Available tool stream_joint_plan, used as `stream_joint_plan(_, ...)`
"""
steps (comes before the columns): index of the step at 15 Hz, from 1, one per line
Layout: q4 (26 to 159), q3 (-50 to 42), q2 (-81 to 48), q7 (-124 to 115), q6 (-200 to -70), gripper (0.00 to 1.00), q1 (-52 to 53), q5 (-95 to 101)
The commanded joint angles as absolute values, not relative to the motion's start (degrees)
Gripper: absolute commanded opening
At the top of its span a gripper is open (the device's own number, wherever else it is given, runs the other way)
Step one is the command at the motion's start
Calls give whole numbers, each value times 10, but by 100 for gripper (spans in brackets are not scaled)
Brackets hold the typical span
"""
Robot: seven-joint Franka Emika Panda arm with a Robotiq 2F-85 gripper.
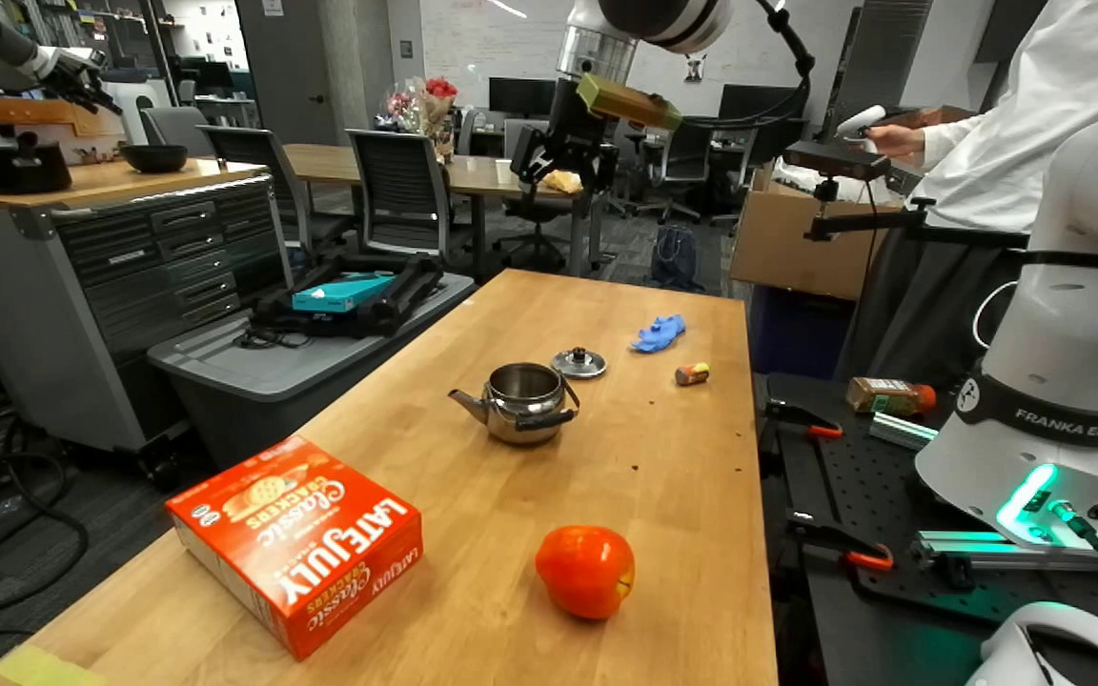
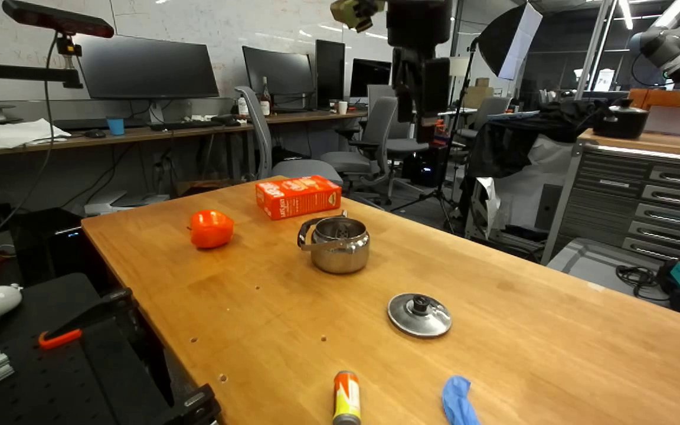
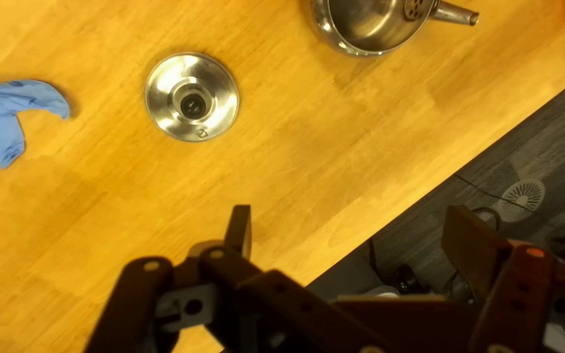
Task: Put the lid on the silver kettle
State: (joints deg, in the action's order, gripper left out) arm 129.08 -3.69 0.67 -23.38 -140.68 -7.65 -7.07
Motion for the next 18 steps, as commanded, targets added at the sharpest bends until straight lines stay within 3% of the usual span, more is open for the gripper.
stream_joint_plan(1,1245,-51,-57,-219,-1450,100,-73,-99)
stream_joint_plan(18,1216,-78,-179,-208,-1467,100,-75,-97)
